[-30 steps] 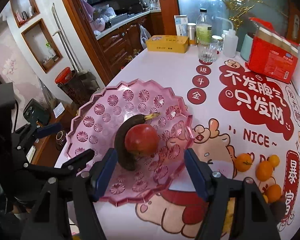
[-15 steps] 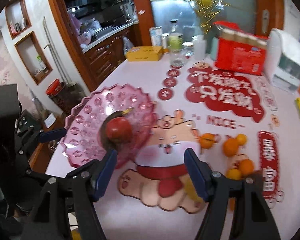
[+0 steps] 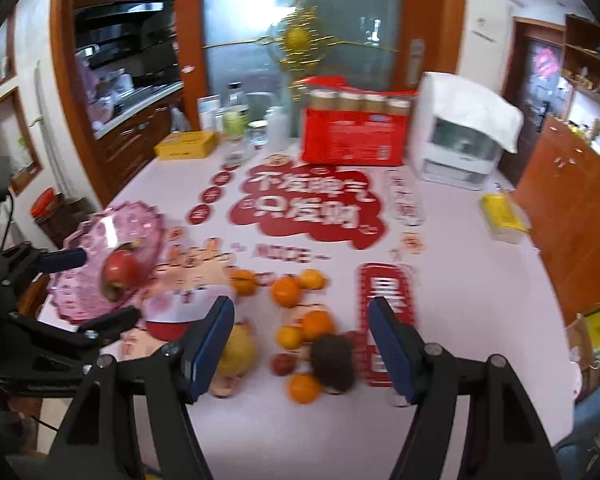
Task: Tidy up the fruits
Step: 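Grasp the avocado with the right tool while the left tool grasps the yellow pear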
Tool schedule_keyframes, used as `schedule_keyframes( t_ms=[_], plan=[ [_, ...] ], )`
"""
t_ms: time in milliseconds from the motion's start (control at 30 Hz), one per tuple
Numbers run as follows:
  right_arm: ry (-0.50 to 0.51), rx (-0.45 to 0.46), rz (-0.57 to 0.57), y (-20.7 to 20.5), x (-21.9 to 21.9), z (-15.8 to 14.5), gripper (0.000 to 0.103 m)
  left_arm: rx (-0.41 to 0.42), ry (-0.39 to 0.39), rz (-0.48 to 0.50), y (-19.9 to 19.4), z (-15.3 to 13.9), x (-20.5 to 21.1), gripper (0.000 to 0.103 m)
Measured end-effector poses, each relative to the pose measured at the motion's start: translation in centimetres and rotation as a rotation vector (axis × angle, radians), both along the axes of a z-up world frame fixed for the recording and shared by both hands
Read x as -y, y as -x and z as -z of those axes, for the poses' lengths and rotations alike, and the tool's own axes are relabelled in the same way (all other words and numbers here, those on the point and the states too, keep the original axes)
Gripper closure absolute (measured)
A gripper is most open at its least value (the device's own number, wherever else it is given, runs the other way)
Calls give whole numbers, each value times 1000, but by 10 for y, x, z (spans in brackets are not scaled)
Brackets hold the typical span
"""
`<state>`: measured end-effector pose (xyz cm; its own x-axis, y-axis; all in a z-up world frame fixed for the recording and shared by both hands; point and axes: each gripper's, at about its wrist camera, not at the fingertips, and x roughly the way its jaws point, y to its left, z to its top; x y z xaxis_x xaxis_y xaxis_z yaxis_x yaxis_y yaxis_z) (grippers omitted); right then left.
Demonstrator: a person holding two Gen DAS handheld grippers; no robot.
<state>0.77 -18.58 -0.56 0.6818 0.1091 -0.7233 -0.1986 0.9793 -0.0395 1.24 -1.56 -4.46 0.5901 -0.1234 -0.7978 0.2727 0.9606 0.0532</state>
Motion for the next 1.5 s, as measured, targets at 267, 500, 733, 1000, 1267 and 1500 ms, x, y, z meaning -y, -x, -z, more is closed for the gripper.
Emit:
schedule_keyframes(
  t_ms=[267,500,733,1000,1267,1500],
  plan=[
    [46,-38,-4,-21,56,27,33,-59,-15,-49,-17,29,42,10],
    [20,-173,-94,-44,58,88,33,-176,-19,-157,-37,88,47,10],
    [-9,-291,-165,-59,48,143,33,-267,7,-241,-49,132,46,10],
    [-51,-359,-212,-71,40,168,33,-288,60,-283,-53,150,48,10],
    [-90,-413,-222,-83,36,185,41,-309,78,-309,-58,164,49,11],
    [-86,-395,-231,-81,34,186,42,-321,136,-302,-59,167,50,28]
  ],
)
